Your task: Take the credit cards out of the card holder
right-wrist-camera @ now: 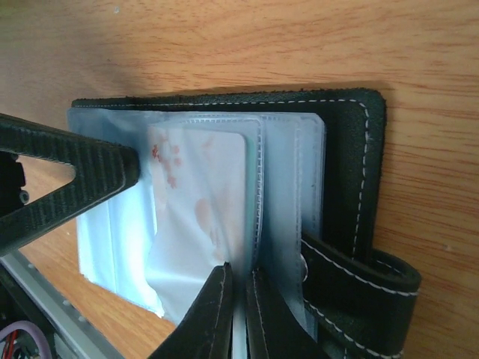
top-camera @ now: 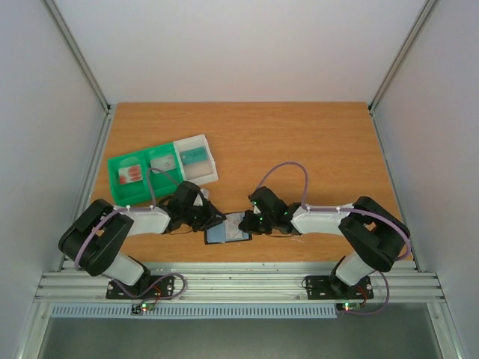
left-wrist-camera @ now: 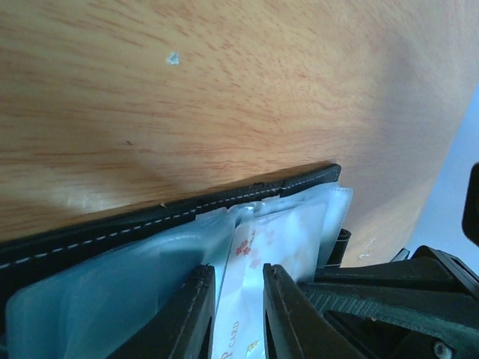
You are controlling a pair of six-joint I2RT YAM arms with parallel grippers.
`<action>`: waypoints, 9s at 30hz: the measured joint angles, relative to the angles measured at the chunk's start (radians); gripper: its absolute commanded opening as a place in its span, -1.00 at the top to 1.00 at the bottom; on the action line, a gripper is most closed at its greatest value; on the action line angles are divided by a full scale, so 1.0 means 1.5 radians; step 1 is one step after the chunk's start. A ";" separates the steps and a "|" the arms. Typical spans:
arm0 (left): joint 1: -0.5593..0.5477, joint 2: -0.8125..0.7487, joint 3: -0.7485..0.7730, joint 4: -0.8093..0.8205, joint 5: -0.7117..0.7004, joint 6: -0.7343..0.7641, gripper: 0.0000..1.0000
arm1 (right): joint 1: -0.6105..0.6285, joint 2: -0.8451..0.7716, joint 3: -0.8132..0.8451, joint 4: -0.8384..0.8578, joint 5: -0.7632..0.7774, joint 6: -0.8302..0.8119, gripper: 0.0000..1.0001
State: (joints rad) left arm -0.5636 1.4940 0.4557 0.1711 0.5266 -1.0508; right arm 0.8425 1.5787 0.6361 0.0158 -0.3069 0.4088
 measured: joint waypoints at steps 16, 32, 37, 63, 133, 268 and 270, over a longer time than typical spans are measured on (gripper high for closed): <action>0.000 0.022 -0.008 0.051 0.014 -0.020 0.51 | 0.002 -0.050 0.011 -0.099 0.029 -0.006 0.69; 0.000 0.022 -0.020 0.079 0.016 -0.028 0.46 | 0.002 0.014 0.076 -0.136 0.020 -0.039 0.98; 0.000 0.024 -0.040 0.121 0.016 -0.041 0.56 | 0.002 0.027 0.078 -0.135 0.026 -0.038 0.98; 0.000 0.004 -0.071 0.142 0.024 -0.058 0.99 | 0.003 0.010 0.050 -0.103 0.041 -0.024 0.98; -0.001 -0.229 -0.041 -0.131 -0.106 0.015 0.99 | 0.003 0.044 0.029 0.020 -0.033 0.004 0.80; -0.006 -0.581 0.056 -0.134 -0.101 -0.106 0.99 | 0.000 -0.360 0.064 0.093 0.009 0.208 -0.30; -0.002 -0.574 0.061 -0.161 -0.103 -0.080 0.99 | 0.000 -0.380 0.062 0.061 0.008 0.195 -0.66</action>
State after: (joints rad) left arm -0.5671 0.6327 0.5465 -0.0708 0.3717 -1.1709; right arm 0.8425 1.0088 0.7284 0.1078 -0.2943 0.7010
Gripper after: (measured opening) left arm 0.009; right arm 0.609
